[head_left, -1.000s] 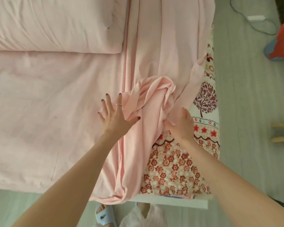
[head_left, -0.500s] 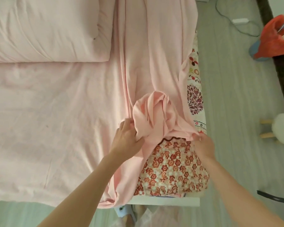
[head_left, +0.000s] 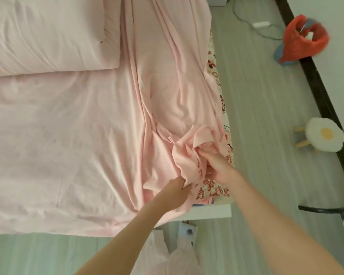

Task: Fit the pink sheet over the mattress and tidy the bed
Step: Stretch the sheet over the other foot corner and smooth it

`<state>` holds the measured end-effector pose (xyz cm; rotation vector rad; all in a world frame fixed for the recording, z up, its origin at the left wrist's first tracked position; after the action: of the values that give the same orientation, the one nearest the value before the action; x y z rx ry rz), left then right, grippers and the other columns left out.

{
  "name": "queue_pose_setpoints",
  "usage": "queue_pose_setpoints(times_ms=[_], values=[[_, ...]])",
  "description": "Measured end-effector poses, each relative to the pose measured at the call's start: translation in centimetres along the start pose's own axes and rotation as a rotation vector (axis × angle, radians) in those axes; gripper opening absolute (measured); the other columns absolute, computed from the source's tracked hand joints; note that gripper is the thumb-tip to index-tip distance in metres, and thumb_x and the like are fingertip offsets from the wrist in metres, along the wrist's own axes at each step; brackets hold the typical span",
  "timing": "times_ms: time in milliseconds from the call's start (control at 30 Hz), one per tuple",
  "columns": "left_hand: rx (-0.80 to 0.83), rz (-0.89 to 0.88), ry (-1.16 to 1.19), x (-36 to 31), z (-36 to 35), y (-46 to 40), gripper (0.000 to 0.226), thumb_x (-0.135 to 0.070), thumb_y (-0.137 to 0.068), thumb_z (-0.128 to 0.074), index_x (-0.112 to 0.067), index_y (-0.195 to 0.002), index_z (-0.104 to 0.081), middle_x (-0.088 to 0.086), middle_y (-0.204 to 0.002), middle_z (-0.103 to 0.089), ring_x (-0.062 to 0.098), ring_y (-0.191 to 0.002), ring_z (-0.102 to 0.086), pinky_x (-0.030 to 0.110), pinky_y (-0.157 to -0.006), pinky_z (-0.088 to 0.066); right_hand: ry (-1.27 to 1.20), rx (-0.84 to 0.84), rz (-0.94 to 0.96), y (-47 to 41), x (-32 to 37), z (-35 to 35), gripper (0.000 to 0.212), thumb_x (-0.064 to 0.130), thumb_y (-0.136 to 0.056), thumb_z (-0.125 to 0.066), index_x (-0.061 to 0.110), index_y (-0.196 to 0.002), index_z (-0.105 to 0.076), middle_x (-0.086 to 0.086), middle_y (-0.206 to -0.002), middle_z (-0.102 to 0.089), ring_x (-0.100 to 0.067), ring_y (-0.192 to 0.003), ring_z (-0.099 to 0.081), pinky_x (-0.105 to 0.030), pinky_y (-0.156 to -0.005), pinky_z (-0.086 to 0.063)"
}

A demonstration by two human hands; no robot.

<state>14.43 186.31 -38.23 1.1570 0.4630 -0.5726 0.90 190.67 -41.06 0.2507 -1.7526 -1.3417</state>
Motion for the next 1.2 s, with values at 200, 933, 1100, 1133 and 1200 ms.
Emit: queue_pose_setpoints(times_ms=[200, 933, 1100, 1133, 1200], values=[[-0.4, 0.08, 0.277, 1.9, 0.7, 1.4, 0.034, -0.014, -0.094, -0.038, -0.009, -0.128, -0.035, 0.008, -0.099, -0.057, 0.033, -0.091, -0.06, 0.032, -0.067, -0.042, -0.306, -0.077, -0.022, 0.1, -1.3, 1.7, 0.015, 0.0, -0.087, -0.045, 0.008, -0.096, -0.054, -0.006, -0.082, -0.056, -0.018, -0.075, -0.054, -0.03, -0.065, -0.044], [-0.298, -0.035, -0.457, -6.1, -12.4, -0.3, 0.023, -0.007, -0.089, -0.042, -0.003, -0.107, -0.056, 0.014, -0.109, -0.054, 0.034, -0.096, -0.057, 0.03, -0.072, -0.035, 0.104, -0.28, 0.318, 4.5, -4.0, 17.6, 0.047, -0.011, -0.082, -0.04, 0.013, -0.116, -0.062, -0.003, -0.109, -0.067, -0.02, -0.106, -0.061, -0.031, -0.09, -0.05], [-0.202, -0.015, -0.583, -5.5, -15.6, -0.8, 0.026, -0.007, -0.088, -0.042, -0.007, -0.112, -0.053, 0.012, -0.109, -0.054, 0.035, -0.097, -0.058, 0.032, -0.073, -0.038, 0.26, -0.382, 0.291, 5.6, -7.7, 19.6, 0.044, -0.012, -0.084, -0.034, 0.004, -0.118, -0.057, -0.006, -0.105, -0.06, -0.02, -0.099, -0.055, -0.024, -0.083, -0.039], [-0.194, -0.013, -0.594, -5.2, -16.0, -0.9, 0.027, -0.007, -0.089, -0.042, -0.008, -0.113, -0.052, 0.012, -0.11, -0.054, 0.035, -0.097, -0.058, 0.034, -0.074, -0.039, 0.259, -0.401, 0.263, 5.5, -8.8, 20.2, 0.042, -0.011, -0.084, -0.035, 0.002, -0.117, -0.056, -0.007, -0.103, -0.059, -0.022, -0.1, -0.056, -0.024, -0.082, -0.038], [-0.17, -0.022, -0.597, -4.8, -16.8, -0.9, 0.029, -0.01, -0.089, -0.043, -0.009, -0.117, -0.051, 0.012, -0.111, -0.055, 0.035, -0.1, -0.058, 0.035, -0.078, -0.04, 0.288, -0.448, 0.178, 5.2, -10.7, 21.8, 0.037, -0.01, -0.084, -0.037, -0.003, -0.115, -0.055, -0.013, -0.102, -0.06, -0.031, -0.104, -0.058, -0.026, -0.078, -0.037]])
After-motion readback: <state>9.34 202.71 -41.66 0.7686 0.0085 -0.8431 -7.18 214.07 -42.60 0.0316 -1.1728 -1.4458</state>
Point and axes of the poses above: each hand's wrist, its own y-axis away from the middle knuckle, its own z-axis out of the back of the hand, x = y × z, the point moved 5 cm from there along -y, towards the middle knuckle
